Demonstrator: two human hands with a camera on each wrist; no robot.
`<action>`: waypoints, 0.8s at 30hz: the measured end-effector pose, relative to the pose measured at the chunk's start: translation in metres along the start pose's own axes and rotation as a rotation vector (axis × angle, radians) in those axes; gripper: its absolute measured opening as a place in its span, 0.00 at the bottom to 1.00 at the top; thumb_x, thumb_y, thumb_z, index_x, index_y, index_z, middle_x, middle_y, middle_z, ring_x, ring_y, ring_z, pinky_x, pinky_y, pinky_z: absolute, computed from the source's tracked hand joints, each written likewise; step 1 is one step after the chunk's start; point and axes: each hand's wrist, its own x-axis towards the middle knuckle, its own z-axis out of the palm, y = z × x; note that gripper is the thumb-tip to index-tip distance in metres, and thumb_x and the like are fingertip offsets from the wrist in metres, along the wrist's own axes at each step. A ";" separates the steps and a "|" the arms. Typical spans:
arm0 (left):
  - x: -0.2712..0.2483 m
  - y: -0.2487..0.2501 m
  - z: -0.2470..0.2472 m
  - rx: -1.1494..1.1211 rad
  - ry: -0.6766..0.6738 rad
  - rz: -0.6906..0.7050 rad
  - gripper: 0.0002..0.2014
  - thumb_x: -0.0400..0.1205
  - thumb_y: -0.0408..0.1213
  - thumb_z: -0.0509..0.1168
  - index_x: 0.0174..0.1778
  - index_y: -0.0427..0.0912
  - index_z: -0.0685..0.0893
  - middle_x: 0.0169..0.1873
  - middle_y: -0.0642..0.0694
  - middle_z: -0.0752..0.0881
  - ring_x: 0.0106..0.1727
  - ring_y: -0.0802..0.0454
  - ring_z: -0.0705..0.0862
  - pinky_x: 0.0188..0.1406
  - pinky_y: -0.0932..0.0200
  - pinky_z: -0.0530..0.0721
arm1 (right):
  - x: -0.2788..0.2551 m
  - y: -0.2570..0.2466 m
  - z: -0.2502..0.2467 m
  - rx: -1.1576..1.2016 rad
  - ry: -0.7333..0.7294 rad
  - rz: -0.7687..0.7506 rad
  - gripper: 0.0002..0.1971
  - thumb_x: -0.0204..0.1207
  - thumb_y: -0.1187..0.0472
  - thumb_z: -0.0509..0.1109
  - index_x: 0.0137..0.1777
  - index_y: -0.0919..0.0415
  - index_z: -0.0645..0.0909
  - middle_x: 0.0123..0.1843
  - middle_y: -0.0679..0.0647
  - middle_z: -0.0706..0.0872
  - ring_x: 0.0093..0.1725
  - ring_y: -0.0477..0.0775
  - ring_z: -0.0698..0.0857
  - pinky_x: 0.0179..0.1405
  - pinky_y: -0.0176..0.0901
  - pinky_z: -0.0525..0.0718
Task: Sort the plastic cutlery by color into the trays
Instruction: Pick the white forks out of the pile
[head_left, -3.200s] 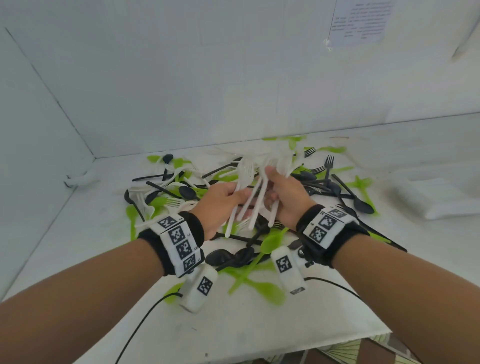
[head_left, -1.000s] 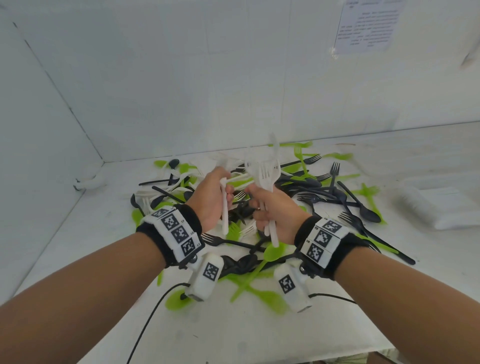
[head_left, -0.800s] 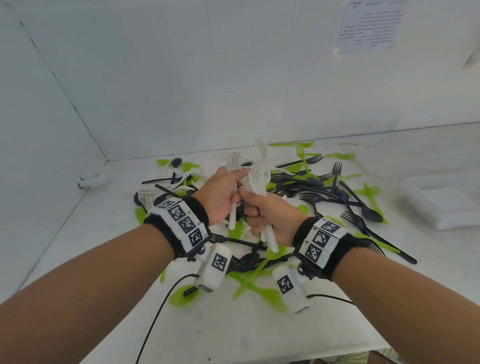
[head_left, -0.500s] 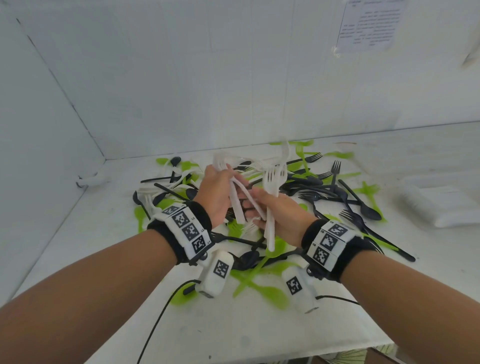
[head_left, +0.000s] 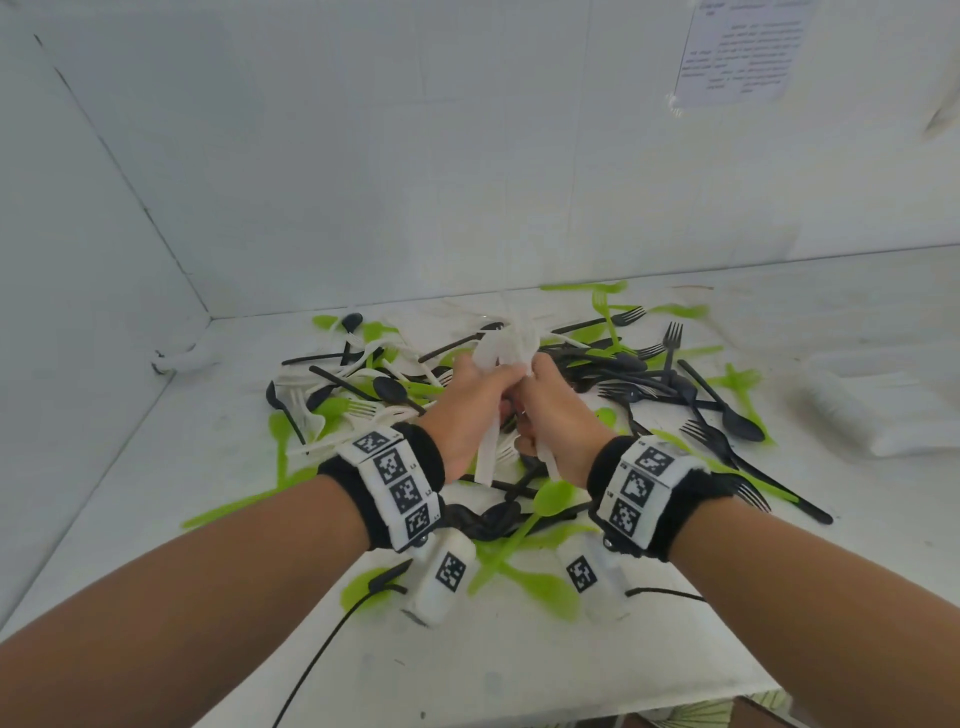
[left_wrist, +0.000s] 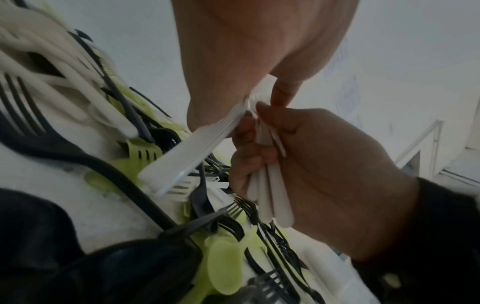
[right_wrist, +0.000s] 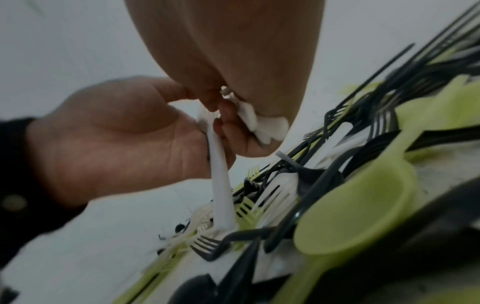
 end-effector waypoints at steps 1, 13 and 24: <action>0.000 -0.001 0.001 0.011 0.039 -0.004 0.25 0.77 0.45 0.71 0.68 0.44 0.71 0.61 0.34 0.86 0.60 0.41 0.88 0.63 0.33 0.87 | 0.000 0.003 0.003 -0.094 -0.004 -0.047 0.05 0.85 0.62 0.55 0.58 0.57 0.69 0.41 0.57 0.76 0.29 0.48 0.71 0.25 0.40 0.69; -0.005 0.001 -0.005 -0.103 0.134 0.036 0.07 0.87 0.30 0.59 0.60 0.38 0.73 0.49 0.32 0.83 0.49 0.39 0.84 0.50 0.37 0.83 | -0.001 0.011 0.007 0.040 -0.039 -0.114 0.07 0.90 0.60 0.59 0.60 0.62 0.75 0.39 0.57 0.78 0.33 0.51 0.74 0.32 0.41 0.75; -0.004 0.010 -0.009 -0.174 0.070 0.067 0.13 0.81 0.24 0.58 0.61 0.26 0.78 0.40 0.32 0.79 0.28 0.42 0.77 0.30 0.49 0.81 | 0.003 0.008 0.006 0.068 0.005 -0.223 0.11 0.92 0.60 0.57 0.51 0.60 0.80 0.34 0.54 0.78 0.28 0.49 0.73 0.30 0.41 0.74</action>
